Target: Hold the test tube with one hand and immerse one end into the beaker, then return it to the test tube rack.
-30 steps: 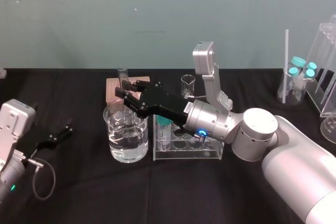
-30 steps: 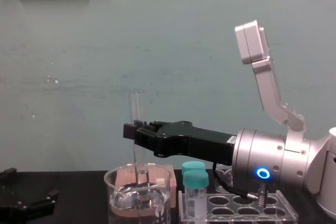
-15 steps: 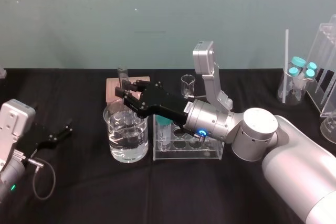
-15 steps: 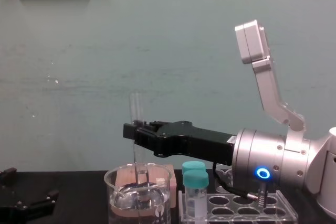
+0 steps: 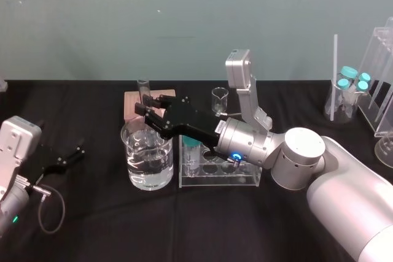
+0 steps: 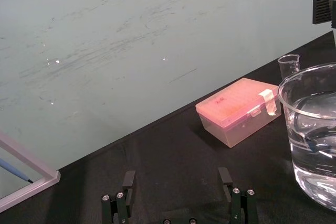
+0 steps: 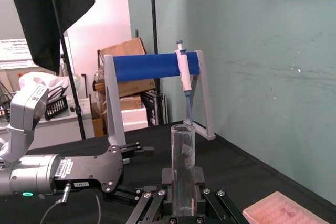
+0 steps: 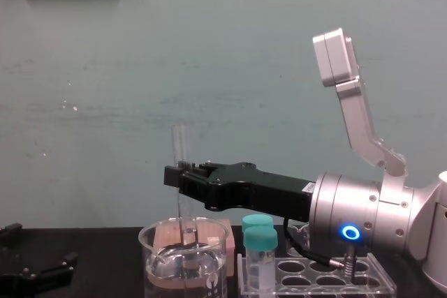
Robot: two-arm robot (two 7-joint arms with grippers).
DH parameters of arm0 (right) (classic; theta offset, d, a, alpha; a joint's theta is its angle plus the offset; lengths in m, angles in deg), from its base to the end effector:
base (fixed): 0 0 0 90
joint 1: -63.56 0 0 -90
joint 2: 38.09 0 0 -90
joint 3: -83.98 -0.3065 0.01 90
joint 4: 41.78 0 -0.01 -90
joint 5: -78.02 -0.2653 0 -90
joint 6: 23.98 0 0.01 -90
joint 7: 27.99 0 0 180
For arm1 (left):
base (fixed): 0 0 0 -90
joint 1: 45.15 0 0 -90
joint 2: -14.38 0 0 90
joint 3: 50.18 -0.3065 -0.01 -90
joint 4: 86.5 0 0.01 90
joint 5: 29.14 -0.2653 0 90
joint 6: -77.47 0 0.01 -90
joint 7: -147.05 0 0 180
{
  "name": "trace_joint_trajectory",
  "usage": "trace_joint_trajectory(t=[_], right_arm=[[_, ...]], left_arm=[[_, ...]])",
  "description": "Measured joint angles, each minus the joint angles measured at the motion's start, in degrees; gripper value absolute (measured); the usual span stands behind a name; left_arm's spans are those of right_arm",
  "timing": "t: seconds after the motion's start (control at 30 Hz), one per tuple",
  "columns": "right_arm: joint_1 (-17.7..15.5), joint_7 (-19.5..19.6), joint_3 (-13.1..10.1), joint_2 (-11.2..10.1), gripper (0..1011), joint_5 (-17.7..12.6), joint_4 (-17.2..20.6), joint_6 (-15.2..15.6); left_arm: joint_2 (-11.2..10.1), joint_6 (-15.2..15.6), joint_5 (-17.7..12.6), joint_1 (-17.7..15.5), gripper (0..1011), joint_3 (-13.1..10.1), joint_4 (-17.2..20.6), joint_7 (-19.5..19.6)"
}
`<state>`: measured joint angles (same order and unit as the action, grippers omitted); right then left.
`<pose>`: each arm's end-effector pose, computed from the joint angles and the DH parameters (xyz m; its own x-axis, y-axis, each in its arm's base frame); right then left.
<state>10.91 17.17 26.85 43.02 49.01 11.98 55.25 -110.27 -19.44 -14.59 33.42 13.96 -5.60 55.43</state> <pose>0.4486 0.0474 -0.2729 0.9016 -0.4323 0.0169 0.4289 0.8982 0.0964 0.3196 0.1036 -0.3072 0.2922 0.8803 0.3738 -0.9553 0.2873 0.0702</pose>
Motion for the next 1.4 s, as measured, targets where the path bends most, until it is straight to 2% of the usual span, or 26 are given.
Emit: trace_joint_trajectory(t=[1.4], right_arm=[[0.2, 0.0, -0.1, 0.1, 226, -0.1, -0.6, 0.2]], left_arm=[[0.0, 0.0, 0.0, 0.0, 1000, 0.0, 0.0, 0.0]])
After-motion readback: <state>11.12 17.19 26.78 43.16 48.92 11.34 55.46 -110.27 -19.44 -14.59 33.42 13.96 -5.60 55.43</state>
